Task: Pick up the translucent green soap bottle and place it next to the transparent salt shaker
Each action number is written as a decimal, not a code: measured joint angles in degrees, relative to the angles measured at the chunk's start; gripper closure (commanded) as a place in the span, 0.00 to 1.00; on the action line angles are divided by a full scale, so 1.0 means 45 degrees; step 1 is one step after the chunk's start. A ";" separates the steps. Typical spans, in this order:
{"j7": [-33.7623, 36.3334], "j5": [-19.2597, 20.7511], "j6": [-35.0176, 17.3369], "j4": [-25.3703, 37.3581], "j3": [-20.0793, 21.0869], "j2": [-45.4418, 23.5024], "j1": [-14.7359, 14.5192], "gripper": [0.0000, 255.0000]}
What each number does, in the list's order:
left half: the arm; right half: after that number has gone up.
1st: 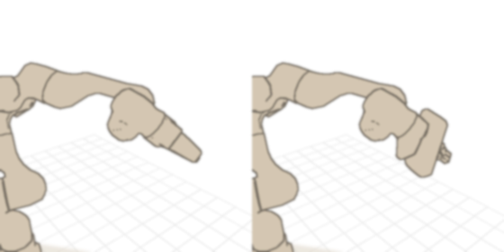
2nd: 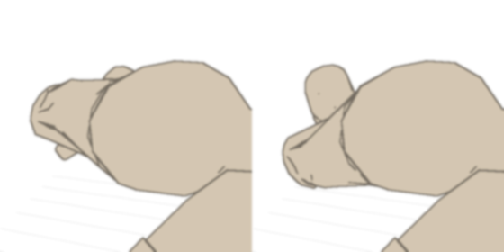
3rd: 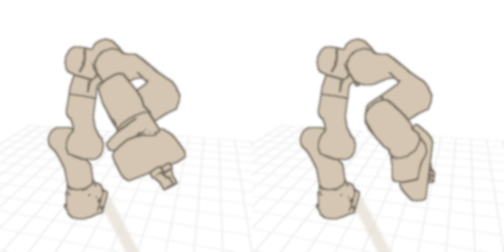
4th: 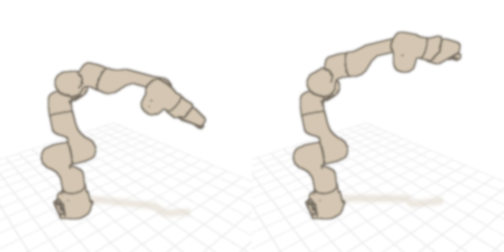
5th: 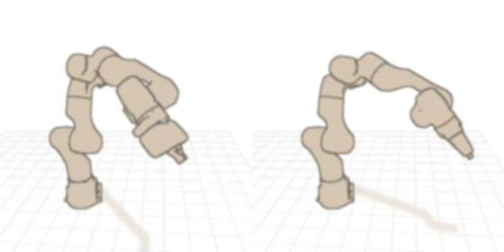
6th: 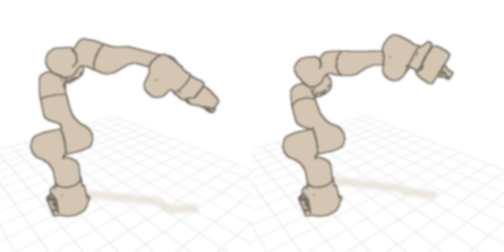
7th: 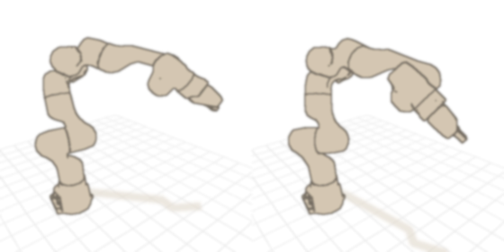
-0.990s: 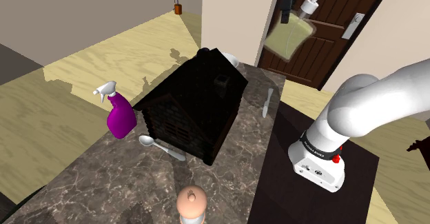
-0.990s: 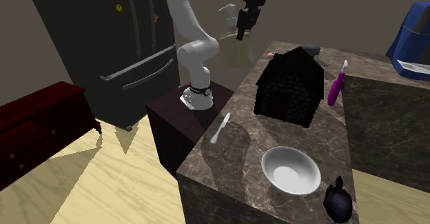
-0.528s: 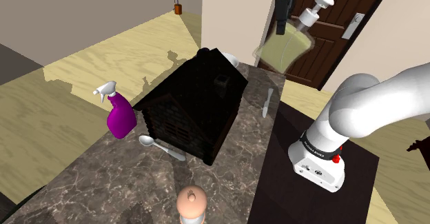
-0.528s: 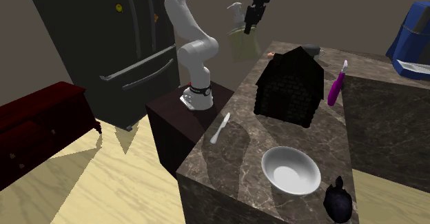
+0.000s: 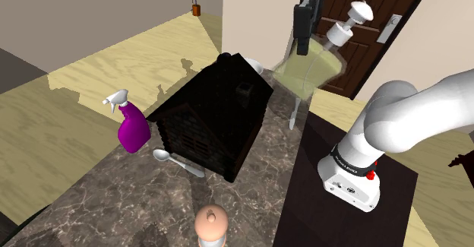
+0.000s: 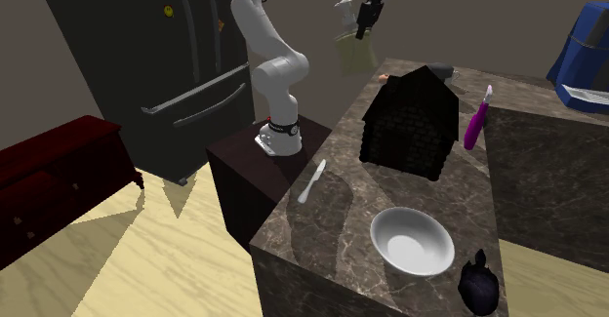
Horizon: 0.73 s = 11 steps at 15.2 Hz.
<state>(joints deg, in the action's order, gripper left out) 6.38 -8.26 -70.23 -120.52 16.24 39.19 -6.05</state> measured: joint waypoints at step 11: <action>0.3712 -0.2138 -0.0286 0.1723 0.3226 -0.1392 -0.0361 1.00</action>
<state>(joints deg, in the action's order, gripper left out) 23.08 -17.88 -71.52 -112.77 30.75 32.93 -7.67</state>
